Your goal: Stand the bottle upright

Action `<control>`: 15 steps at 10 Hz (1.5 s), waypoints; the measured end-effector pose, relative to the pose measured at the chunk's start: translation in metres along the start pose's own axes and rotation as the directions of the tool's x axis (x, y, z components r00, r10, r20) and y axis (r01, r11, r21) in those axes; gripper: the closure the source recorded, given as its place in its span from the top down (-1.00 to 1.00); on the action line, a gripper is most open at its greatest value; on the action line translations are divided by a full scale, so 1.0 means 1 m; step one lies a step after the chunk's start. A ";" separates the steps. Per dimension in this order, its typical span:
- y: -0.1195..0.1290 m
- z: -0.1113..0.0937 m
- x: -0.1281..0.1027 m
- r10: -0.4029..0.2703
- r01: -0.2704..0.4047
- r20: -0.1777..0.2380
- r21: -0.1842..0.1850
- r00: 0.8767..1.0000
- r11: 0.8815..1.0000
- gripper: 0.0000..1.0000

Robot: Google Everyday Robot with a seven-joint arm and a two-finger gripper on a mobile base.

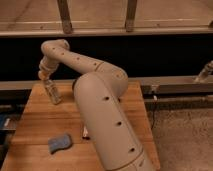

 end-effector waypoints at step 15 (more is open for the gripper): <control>0.004 0.008 0.006 0.008 -0.008 -0.001 -0.024 1.000 1.000 0.24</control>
